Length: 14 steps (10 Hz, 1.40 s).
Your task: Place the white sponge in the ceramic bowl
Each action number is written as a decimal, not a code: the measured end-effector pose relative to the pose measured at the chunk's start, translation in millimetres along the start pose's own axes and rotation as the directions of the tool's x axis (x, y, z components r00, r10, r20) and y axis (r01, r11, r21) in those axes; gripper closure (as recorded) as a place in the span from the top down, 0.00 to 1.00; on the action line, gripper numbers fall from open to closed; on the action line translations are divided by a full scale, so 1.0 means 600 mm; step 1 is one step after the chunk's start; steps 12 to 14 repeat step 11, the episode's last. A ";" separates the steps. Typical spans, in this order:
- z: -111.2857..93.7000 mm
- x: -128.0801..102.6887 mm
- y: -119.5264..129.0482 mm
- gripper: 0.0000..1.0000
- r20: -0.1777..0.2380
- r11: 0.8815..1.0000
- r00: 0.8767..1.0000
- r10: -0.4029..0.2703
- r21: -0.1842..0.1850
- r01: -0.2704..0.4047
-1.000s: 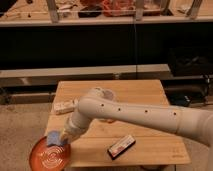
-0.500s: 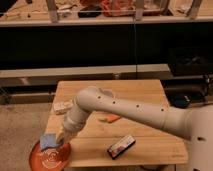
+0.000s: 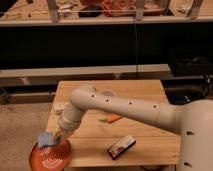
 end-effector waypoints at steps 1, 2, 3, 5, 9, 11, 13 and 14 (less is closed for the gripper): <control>-0.001 0.000 0.002 0.23 -0.002 1.000 1.000 0.003 0.002 -0.003; 0.001 0.002 -0.002 0.32 -0.002 1.000 1.000 0.003 0.002 -0.003; 0.000 0.003 -0.002 0.40 -0.002 1.000 1.000 0.003 0.002 -0.003; -0.001 0.003 0.000 0.52 0.000 1.000 1.000 0.007 0.004 -0.007; 0.000 0.004 0.000 0.45 0.005 1.000 1.000 0.007 0.006 -0.007; 0.000 0.005 0.001 0.53 0.007 1.000 1.000 0.008 0.007 -0.008; 0.000 0.005 0.001 0.53 0.007 1.000 1.000 0.008 0.007 -0.008; 0.000 0.005 0.001 0.53 0.007 1.000 1.000 0.008 0.007 -0.008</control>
